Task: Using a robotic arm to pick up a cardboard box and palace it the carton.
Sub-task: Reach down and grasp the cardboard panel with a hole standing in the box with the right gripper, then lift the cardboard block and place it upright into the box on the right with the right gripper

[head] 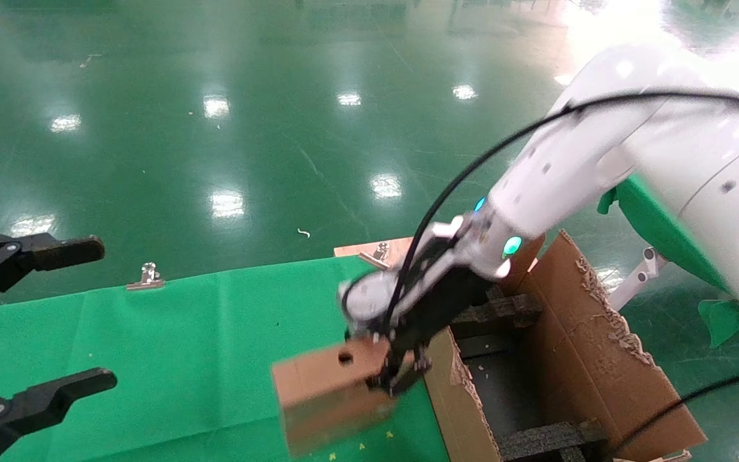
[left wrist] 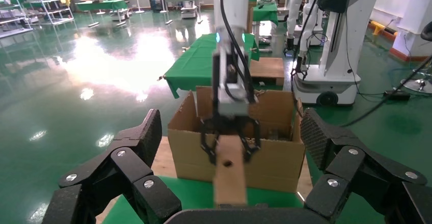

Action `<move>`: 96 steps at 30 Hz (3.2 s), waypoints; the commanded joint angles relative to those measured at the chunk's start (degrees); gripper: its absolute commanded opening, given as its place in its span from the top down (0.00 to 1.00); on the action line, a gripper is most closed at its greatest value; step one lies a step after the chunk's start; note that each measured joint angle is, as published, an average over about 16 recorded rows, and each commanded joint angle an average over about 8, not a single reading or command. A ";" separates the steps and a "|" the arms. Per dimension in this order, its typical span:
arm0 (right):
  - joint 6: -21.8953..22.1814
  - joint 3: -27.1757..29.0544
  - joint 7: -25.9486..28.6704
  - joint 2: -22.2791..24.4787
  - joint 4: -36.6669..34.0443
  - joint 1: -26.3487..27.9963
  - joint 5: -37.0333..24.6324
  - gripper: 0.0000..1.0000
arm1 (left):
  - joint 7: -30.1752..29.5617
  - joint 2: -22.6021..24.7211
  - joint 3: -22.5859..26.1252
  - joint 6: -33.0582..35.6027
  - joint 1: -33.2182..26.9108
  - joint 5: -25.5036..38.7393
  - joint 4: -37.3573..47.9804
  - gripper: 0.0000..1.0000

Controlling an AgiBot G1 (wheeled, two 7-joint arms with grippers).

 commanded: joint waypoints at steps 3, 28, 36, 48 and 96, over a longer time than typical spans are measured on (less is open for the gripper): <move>-0.32 -0.41 -0.45 1.03 -1.30 4.72 1.69 1.00 | 0.00 0.00 0.00 0.00 0.00 0.00 0.00 0.00; -0.93 -20.64 0.59 19.48 -0.73 31.33 5.76 1.00 | 0.00 0.00 0.01 0.00 0.00 0.00 0.00 0.00; -0.46 -29.43 4.00 30.28 5.14 35.70 5.92 1.00 | 0.00 0.00 0.01 0.00 0.00 0.00 0.00 0.00; 0.85 -34.62 6.97 36.74 10.59 36.91 5.59 1.00 | 0.01 -0.01 -0.01 0.00 0.01 0.00 0.01 0.00; 28.55 -40.12 80.11 51.99 39.38 31.01 -8.35 1.00 | 0.01 -0.02 0.00 -0.03 0.02 -0.02 0.03 0.00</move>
